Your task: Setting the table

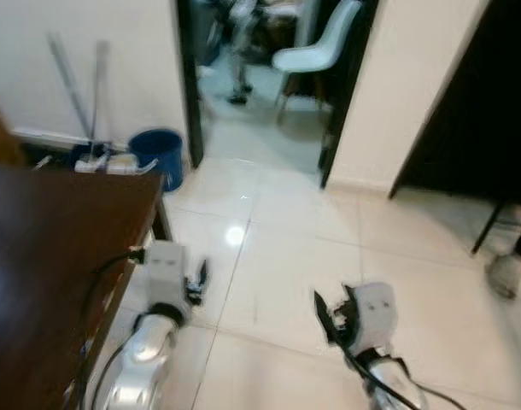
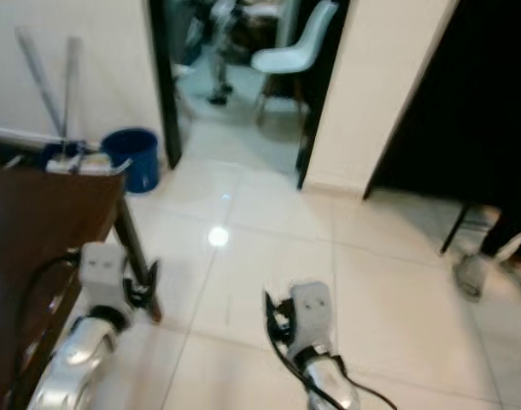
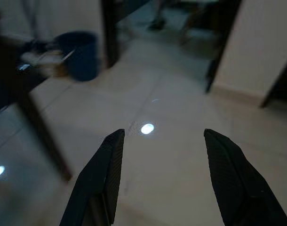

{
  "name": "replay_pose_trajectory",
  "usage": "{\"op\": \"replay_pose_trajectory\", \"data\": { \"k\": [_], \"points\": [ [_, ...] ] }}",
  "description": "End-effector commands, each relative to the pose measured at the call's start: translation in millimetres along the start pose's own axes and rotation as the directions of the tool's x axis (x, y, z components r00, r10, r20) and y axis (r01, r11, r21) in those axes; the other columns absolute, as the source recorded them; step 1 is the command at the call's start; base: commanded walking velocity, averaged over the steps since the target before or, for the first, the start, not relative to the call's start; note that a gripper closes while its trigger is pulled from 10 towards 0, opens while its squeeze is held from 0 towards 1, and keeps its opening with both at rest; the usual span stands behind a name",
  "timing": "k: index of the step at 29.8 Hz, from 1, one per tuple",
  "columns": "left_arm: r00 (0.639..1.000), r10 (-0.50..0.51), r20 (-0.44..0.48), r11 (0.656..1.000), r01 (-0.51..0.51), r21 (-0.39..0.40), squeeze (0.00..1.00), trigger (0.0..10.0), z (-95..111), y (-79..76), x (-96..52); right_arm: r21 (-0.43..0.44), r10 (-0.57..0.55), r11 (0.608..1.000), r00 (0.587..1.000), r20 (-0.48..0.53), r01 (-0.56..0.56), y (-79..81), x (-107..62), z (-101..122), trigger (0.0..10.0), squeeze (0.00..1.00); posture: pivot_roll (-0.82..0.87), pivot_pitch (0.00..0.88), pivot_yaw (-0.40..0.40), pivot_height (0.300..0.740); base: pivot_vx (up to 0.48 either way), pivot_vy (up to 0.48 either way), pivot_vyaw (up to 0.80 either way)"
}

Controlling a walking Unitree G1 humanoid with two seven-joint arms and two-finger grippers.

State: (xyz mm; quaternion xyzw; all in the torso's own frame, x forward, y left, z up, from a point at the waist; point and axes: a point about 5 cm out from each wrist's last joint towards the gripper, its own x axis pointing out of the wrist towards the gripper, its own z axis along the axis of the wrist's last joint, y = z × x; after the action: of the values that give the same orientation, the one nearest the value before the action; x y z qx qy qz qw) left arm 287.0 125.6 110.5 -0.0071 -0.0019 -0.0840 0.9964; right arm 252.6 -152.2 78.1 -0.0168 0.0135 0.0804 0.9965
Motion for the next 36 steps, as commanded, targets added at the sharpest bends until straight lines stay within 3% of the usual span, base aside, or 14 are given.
{"op": "replay_pose_trajectory", "data": {
  "k": [1, 36],
  "points": [
    [0.999, 0.026, -0.047, 1.000, -0.026, 0.001, 0.00, 10.0, -11.0, 7.6, -5.2, 0.014, 0.014, 1.000, 0.999, -0.031, -0.013, 5.7, -3.4, -7.2, 10.0, 0.00, -0.15, 0.000, 0.073, 0.740, 0.394, 0.000, -0.77],
    [0.998, 0.025, -0.051, 1.000, -0.025, -0.001, 0.00, 10.0, -10.8, 7.4, -4.6, 0.020, 0.009, 1.000, 0.999, -0.035, -0.008, 6.1, -5.3, -8.0, 10.0, 0.00, -0.15, 0.000, 0.079, 0.740, 0.422, 0.000, -0.77]
  ]
}}
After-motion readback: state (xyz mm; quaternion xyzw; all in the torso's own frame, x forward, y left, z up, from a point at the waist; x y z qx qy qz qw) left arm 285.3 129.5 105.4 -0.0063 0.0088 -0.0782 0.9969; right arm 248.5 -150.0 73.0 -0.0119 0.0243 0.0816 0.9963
